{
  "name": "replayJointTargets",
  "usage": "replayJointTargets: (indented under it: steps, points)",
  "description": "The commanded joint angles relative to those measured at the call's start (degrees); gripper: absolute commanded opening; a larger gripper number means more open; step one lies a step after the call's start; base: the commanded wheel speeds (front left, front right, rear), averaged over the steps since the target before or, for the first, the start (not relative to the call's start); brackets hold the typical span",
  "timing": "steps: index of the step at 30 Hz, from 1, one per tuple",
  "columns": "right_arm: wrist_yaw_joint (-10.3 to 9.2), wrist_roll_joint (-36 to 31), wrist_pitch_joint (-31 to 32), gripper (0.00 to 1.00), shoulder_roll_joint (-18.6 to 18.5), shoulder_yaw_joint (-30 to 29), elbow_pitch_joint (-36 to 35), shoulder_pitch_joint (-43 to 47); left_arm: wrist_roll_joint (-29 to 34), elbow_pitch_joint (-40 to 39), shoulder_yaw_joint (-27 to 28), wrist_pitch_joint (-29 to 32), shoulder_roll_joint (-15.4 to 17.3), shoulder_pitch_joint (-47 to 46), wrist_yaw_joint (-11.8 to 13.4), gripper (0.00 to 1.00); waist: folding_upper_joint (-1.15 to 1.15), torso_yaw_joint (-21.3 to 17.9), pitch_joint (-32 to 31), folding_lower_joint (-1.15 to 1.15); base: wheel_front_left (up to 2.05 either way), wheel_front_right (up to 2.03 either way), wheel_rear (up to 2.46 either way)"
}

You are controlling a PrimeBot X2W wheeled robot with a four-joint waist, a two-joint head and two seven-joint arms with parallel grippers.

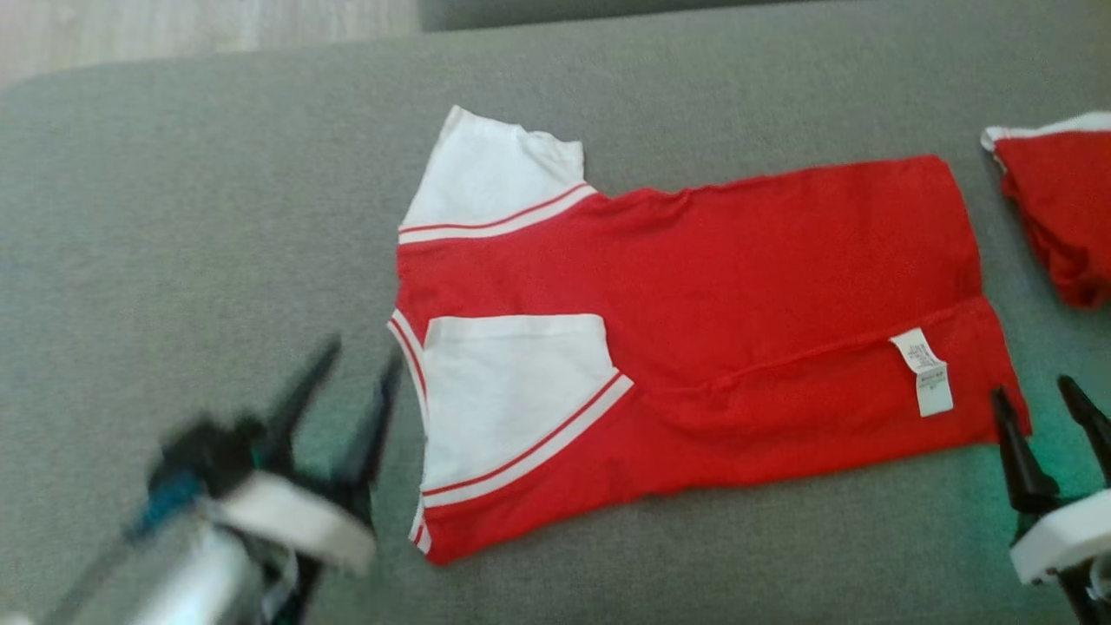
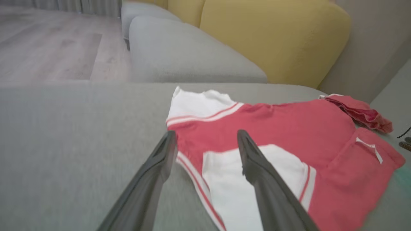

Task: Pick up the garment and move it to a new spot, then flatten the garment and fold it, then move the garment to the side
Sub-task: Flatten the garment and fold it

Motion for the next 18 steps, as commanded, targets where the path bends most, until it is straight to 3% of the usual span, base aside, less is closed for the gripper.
replayJointTargets:
  steps: [1,10,18]
  points:
    - [-0.04,-0.6,0.1,1.0,-1.2,0.6,-2.4,-1.2,0.3,-1.9,3.3,0.7,2.0,-5.5,-0.6,1.0,0.0,-1.1,1.7,0.0,0.0,0.0,0.0]
    - [-0.04,-2.6,1.5,1.0,-0.4,2.2,-7.4,-5.9,-1.4,5.8,2.8,14.5,4.7,-31.5,-6.4,1.0,0.0,-4.9,9.0,0.0,0.0,0.0,0.0]
    - [-0.04,-3.3,1.3,1.0,0.3,4.4,-8.1,-10.4,-11.7,14.7,-4.8,31.1,7.2,-48.1,-7.3,1.0,0.0,-8.8,14.8,0.0,0.0,0.0,0.0]
